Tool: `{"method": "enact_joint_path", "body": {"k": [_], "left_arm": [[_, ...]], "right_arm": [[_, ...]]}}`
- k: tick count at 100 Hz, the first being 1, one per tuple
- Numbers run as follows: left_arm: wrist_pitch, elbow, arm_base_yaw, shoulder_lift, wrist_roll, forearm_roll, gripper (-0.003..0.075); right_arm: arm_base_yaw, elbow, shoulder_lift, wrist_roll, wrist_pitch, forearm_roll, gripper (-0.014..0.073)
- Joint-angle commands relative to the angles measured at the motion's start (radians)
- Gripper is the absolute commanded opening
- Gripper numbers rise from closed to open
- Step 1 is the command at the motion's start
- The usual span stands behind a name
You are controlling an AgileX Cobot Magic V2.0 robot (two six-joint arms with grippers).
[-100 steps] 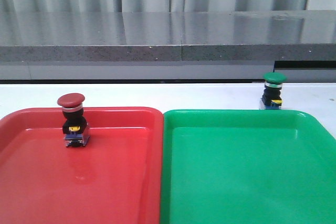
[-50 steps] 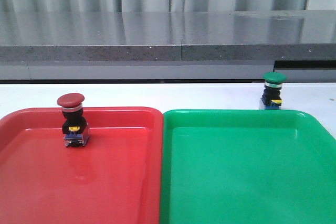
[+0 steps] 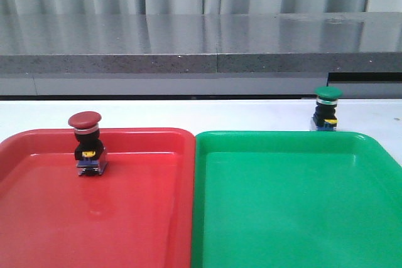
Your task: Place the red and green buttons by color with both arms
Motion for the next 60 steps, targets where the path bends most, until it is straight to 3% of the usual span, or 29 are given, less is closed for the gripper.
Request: {"method": "enact_joint_path", "body": {"k": [1, 31, 50, 60], "left_arm": [[-0.082, 0.042, 0.001, -0.030, -0.004, 0.001, -0.0019], [-0.082, 0.042, 0.001, -0.030, -0.004, 0.001, -0.0019], [-0.082, 0.042, 0.001, -0.030, -0.004, 0.001, -0.0019], [-0.082, 0.042, 0.001, -0.030, -0.004, 0.001, -0.0019]], "right_arm": [[-0.007, -0.014, -0.016, 0.002, -0.077, 0.004, -0.0067], [-0.007, -0.014, -0.016, 0.002, -0.077, 0.004, -0.0067], [-0.007, -0.030, -0.016, 0.004, -0.213, 0.005, -0.0067], [-0.007, -0.092, -0.012, 0.004, -0.168, 0.005, -0.0067]]}}
